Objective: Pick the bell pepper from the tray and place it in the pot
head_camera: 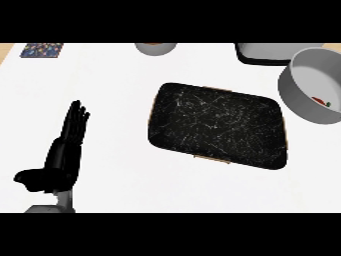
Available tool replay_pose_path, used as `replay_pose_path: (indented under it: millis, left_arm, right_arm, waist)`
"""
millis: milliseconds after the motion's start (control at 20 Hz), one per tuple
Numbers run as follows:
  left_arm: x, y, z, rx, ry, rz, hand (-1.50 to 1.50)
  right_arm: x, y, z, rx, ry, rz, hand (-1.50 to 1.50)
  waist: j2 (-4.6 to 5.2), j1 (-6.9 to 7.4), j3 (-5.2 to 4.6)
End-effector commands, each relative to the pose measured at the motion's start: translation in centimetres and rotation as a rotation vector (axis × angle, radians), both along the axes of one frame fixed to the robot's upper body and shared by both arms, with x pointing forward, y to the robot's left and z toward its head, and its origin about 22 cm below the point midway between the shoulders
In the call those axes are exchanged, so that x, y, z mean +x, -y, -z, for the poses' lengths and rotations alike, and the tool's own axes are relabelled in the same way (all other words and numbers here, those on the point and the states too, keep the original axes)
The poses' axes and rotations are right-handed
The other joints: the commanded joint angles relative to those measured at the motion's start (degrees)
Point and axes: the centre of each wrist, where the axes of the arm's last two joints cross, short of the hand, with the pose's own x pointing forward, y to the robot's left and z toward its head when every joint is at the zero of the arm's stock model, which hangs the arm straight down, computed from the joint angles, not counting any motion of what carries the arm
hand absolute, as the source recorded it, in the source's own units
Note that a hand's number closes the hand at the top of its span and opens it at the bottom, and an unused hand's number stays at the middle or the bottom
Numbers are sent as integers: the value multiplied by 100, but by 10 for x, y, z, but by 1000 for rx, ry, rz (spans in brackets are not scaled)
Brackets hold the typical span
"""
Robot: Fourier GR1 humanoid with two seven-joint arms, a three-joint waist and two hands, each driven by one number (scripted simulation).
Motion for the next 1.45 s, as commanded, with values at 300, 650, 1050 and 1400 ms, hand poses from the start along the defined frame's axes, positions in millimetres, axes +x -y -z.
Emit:
replay_pose_path:
  millis: [300, 650, 1050, 1400]
  left_arm:
    - [18, -3, -14, -8, -2, 6, 0]
    - [-5, 1, 2, -11, -3, 8, 0]
    - [3, -9, -12, -14, -5, 2, 0]
    - [2, 12, -1, -2, 10, 9, 0]
  right_arm:
    - [-54, 66, 2, 61, 196, 87, -150]
    - [-84, 91, 19, 41, 214, 82, -150]
    - [-138, 121, 21, 21, 227, 131, -150]
    - [-168, 137, 14, 30, 299, 234, -150]
  waist:
    - [13, 8, 4]
    - [18, 61, 7]
    - [24, 53, 13]
    - [34, 49, 21]
